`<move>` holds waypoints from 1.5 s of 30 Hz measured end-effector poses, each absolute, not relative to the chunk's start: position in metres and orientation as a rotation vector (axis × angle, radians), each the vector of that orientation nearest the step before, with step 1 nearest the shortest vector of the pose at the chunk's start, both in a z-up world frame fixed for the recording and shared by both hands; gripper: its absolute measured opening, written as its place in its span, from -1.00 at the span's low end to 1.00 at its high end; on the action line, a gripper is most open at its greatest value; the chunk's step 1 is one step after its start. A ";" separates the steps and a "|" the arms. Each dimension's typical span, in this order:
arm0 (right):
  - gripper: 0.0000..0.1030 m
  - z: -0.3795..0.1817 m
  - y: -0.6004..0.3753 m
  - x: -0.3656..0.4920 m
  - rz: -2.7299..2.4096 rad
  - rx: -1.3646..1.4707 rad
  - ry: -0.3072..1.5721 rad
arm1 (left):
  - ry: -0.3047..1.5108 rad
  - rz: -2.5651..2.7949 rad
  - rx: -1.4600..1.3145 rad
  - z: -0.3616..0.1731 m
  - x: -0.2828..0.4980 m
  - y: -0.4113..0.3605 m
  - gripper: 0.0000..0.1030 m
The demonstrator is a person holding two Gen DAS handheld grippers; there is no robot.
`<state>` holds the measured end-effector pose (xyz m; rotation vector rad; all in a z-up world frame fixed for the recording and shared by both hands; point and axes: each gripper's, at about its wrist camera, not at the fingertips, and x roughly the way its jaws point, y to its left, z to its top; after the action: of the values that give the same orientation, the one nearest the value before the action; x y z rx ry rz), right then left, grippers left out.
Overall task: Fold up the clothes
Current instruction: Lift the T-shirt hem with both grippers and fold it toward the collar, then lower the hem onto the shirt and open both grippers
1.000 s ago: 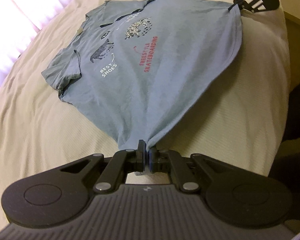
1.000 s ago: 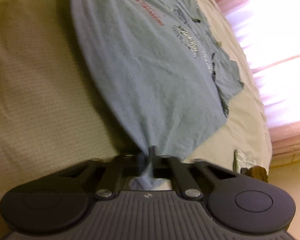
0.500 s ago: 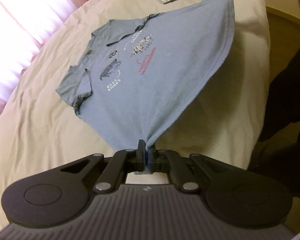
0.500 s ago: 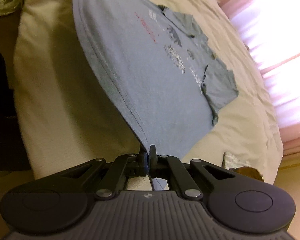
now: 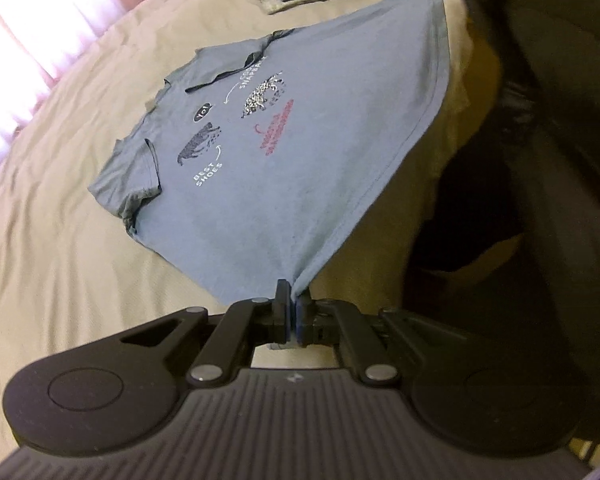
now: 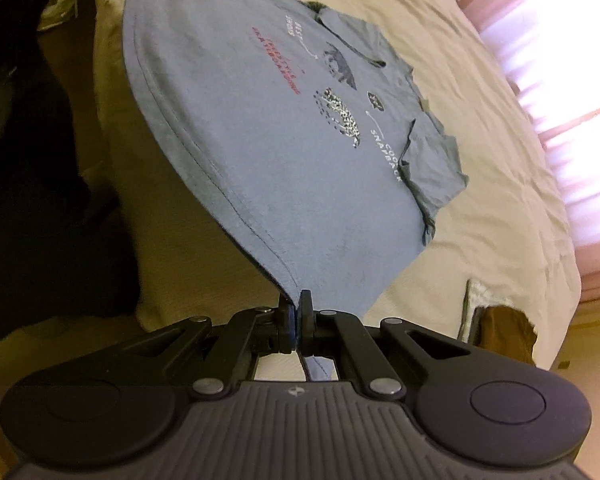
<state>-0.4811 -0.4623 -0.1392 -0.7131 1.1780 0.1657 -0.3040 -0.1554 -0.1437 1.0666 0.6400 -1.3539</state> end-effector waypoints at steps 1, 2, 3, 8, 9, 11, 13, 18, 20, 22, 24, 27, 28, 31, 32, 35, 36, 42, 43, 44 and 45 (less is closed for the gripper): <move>-1.00 -0.136 -0.456 -0.485 0.161 -0.707 1.187 | 0.654 -1.356 1.058 -0.143 -0.304 -0.150 -0.99; -1.00 -0.133 -0.449 -0.488 0.157 -0.701 1.196 | 0.668 -1.358 1.050 -0.141 -0.304 -0.145 -0.99; -1.00 -0.129 -0.441 -0.491 0.153 -0.694 1.206 | 0.682 -1.360 1.041 -0.140 -0.305 -0.140 -0.99; -1.00 -0.114 -0.407 -0.506 0.142 -0.659 1.251 | 0.727 -1.392 1.033 -0.139 -0.306 -0.126 -0.99; -1.00 -0.112 -0.402 -0.508 0.144 -0.653 1.261 | 0.734 -1.402 1.029 -0.139 -0.305 -0.125 -0.99; -1.00 -0.110 -0.397 -0.509 0.153 -0.649 1.279 | 0.737 -1.415 1.019 -0.139 -0.299 -0.127 -0.99; -1.00 -0.111 -0.395 -0.506 0.155 -0.647 1.288 | 0.738 -1.411 0.998 -0.136 -0.283 -0.133 -0.99; -1.00 -0.103 -0.415 -0.472 0.163 -0.643 1.266 | 0.736 -1.331 0.903 -0.128 -0.215 -0.176 -0.99; -1.00 -0.100 -0.436 -0.450 0.181 -0.635 1.257 | 0.737 -1.300 0.876 -0.123 -0.185 -0.200 -0.99; -1.00 -0.096 -0.464 -0.423 0.205 -0.621 1.254 | 0.735 -1.281 0.871 -0.119 -0.158 -0.221 -0.99; -1.00 -0.093 -0.495 -0.393 0.230 -0.604 1.250 | 0.747 -1.261 0.867 -0.115 -0.132 -0.244 -0.99; -1.00 -0.090 -0.546 -0.346 0.248 -0.543 1.239 | 0.795 -1.226 0.846 -0.118 -0.089 -0.279 -0.99; -1.00 -0.092 -0.564 -0.328 0.259 -0.509 1.243 | 0.816 -1.214 0.836 -0.120 -0.074 -0.291 -0.99; -1.00 -0.106 -0.610 -0.271 0.315 -0.458 1.273 | 0.862 -1.197 0.843 -0.138 -0.035 -0.322 -0.99; -1.00 -0.114 -0.622 -0.252 0.325 -0.454 1.278 | 0.875 -1.194 0.851 -0.145 -0.022 -0.331 -0.99; -1.00 -0.140 -0.656 -0.201 0.351 -0.408 1.299 | 0.890 -1.183 0.871 -0.168 0.008 -0.354 -0.98; -1.00 -0.149 -0.664 -0.190 0.359 -0.408 1.304 | 0.900 -1.177 0.869 -0.175 0.017 -0.358 -0.98; -0.99 -0.210 -0.702 -0.131 0.344 -0.337 1.365 | 0.978 -1.165 0.791 -0.217 0.060 -0.377 -0.96; -0.99 -0.219 -0.705 -0.126 0.333 -0.322 1.375 | 0.989 -1.159 0.777 -0.220 0.065 -0.378 -0.91; -0.97 -0.227 -0.709 -0.122 0.321 -0.306 1.384 | 1.001 -1.151 0.763 -0.224 0.070 -0.379 -0.87; -0.91 -0.232 -0.710 -0.122 0.305 -0.293 1.386 | 1.009 -1.121 0.735 -0.224 0.076 -0.377 -0.76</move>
<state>-0.1217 -0.7104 -0.2321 -0.2928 1.3862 0.3049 0.0759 -0.3774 -0.2244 0.7348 1.0094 -1.1213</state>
